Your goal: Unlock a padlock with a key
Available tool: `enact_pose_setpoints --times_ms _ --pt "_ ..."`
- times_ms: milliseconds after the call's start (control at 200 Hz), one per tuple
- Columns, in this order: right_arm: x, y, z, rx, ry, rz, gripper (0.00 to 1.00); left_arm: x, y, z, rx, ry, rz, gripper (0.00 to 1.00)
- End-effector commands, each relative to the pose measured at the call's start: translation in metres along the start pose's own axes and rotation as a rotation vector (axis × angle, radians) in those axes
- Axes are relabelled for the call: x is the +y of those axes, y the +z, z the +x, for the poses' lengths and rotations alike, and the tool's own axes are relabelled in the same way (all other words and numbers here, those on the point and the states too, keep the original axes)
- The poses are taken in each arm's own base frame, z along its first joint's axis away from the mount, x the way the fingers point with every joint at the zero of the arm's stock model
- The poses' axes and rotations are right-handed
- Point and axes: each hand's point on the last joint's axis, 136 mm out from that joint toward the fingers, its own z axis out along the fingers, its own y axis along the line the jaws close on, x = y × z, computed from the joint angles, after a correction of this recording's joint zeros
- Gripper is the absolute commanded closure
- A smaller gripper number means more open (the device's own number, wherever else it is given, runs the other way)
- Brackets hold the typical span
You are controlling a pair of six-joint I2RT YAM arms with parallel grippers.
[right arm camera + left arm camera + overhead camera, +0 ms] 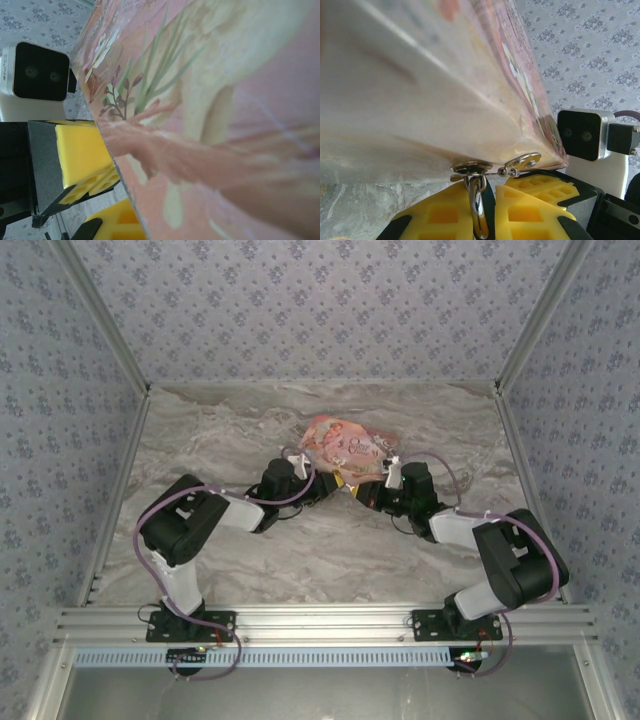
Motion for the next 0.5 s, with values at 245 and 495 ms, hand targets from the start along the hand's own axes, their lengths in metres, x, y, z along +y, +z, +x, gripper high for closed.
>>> enact_pose_setpoints --times_ms 245,495 --pt "-0.003 0.008 0.027 0.116 0.041 0.0 1.0 -0.068 -0.003 0.002 0.018 0.058 0.23 0.95" --pt "0.004 -0.001 0.018 0.078 0.027 -0.006 1.0 -0.055 -0.004 -0.006 -0.038 0.039 0.178 0.96"
